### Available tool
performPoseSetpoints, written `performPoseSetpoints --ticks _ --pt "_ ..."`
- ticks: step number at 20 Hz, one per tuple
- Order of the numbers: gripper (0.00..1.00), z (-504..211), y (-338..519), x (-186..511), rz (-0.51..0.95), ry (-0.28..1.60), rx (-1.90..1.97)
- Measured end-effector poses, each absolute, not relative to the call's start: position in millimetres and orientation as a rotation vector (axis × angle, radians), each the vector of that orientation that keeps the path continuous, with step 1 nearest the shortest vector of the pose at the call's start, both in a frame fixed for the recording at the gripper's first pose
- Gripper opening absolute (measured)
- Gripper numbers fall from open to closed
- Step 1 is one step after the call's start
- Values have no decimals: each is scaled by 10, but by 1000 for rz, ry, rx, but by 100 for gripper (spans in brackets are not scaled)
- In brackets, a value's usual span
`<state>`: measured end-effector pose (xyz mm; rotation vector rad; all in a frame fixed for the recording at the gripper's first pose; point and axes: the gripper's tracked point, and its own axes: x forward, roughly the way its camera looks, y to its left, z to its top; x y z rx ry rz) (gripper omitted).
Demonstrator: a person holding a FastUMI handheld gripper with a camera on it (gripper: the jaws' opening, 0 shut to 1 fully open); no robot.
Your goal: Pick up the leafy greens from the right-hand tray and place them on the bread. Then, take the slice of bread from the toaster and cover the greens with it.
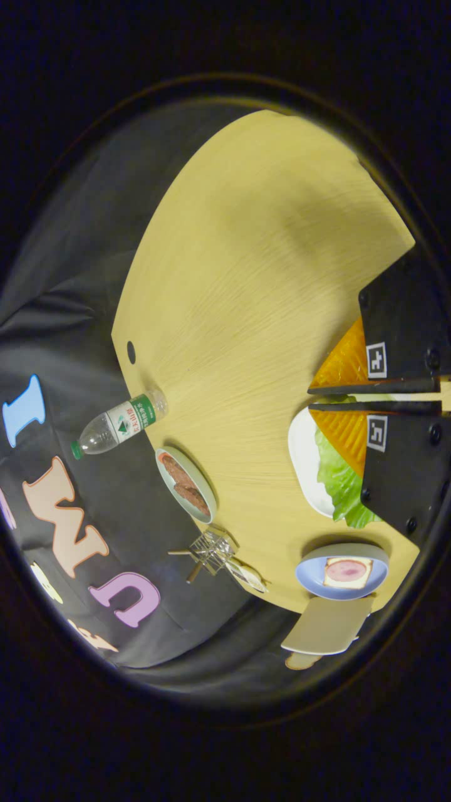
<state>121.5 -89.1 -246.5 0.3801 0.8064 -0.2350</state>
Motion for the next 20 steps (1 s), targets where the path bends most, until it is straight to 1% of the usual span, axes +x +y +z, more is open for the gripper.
performPoseSetpoints --ticks 1,9,20 --pt "3 -2469 -866 1216 -231 808 387" --pt "3 -2057 -651 1309 -151 700 436" --pt "3 -1380 -149 1362 -19 566 652"
